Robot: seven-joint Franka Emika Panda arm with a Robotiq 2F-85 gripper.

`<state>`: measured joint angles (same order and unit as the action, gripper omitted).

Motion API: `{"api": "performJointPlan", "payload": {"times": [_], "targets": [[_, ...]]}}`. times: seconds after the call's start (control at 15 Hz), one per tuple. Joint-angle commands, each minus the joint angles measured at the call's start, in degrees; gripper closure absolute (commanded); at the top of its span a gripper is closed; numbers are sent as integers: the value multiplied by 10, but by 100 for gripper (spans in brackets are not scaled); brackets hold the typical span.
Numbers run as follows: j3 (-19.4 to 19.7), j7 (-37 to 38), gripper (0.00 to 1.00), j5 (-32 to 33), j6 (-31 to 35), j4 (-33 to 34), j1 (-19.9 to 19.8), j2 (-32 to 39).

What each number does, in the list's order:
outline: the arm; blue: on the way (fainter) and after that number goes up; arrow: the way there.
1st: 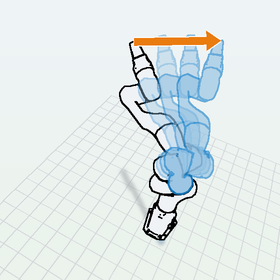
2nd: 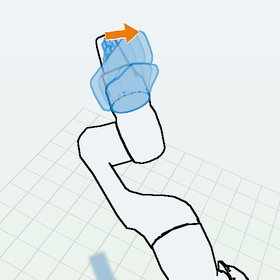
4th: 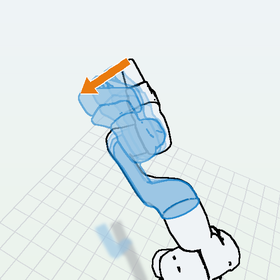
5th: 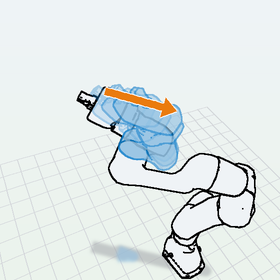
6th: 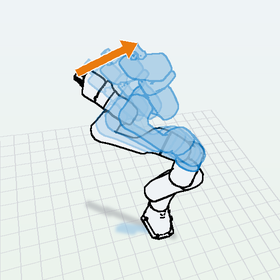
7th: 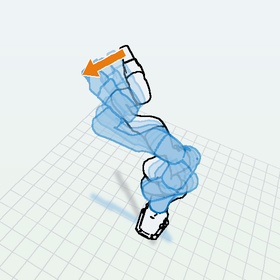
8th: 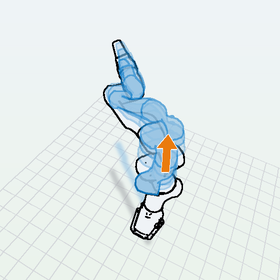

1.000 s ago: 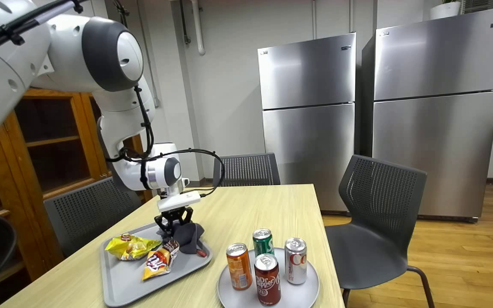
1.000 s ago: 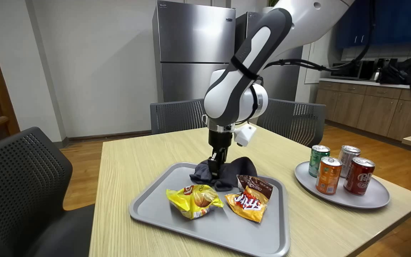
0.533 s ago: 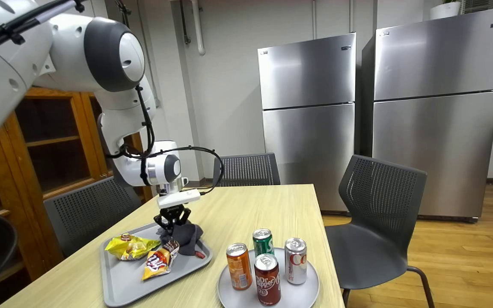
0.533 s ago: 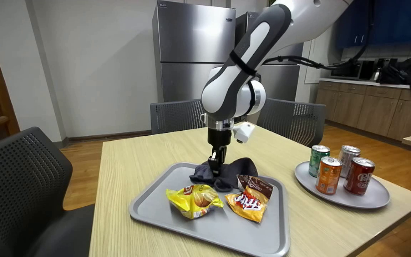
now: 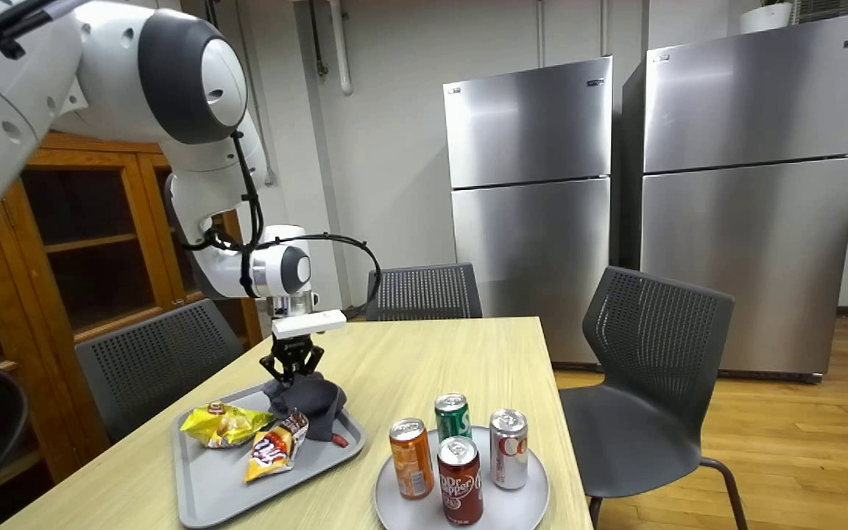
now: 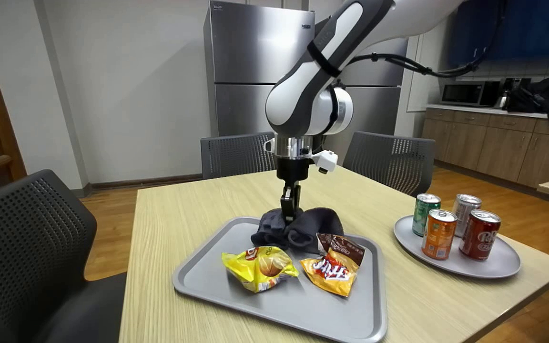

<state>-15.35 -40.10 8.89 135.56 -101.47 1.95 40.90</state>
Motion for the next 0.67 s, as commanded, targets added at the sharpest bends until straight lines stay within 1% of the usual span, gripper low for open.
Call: {"api": "performJointPlan", "payload": {"times": [0.0, 0.6], "targets": [[-3, -36, 97, -15, -41, 0, -8, -39], [37, -25, 97, -9, -58, 18, -10, -81]]}}
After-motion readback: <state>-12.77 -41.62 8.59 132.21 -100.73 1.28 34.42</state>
